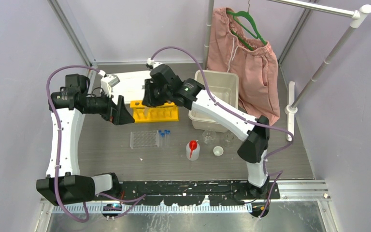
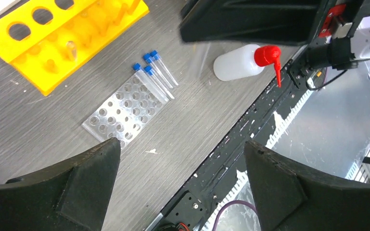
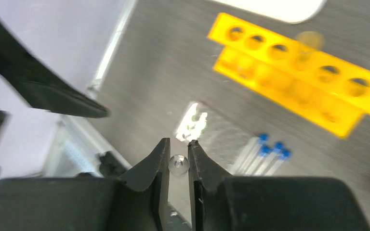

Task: Organize the chemistry lab equipment

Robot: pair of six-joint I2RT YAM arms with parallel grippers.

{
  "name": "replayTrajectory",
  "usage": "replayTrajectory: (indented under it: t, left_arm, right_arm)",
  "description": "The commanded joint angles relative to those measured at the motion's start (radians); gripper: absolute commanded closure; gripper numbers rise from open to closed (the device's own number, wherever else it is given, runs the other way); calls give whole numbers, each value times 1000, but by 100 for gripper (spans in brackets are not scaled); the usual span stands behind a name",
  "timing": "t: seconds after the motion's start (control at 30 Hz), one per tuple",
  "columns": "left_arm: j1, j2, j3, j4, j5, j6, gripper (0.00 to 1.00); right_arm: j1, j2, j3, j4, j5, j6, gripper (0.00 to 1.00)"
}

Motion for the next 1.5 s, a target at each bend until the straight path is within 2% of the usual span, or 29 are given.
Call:
replayTrajectory:
  t: [0.0, 0.23, 0.5, 1.47]
  left_arm:
    - [-2, -7, 3, 93, -72, -111, 0]
    - [4, 38, 2, 124, -161, -205, 0]
    - [27, 74, 4, 117, -177, -212, 0]
    - [36, 60, -8, 105, -207, -189, 0]
  right_arm:
    - [-4, -173, -186, 175, 267, -176, 99]
    - [-6, -232, -541, 587, 437, -328, 99]
    - [-9, -161, -664, 871, 485, -409, 99]
    - [-8, -46, -705, 922, 510, -436, 99]
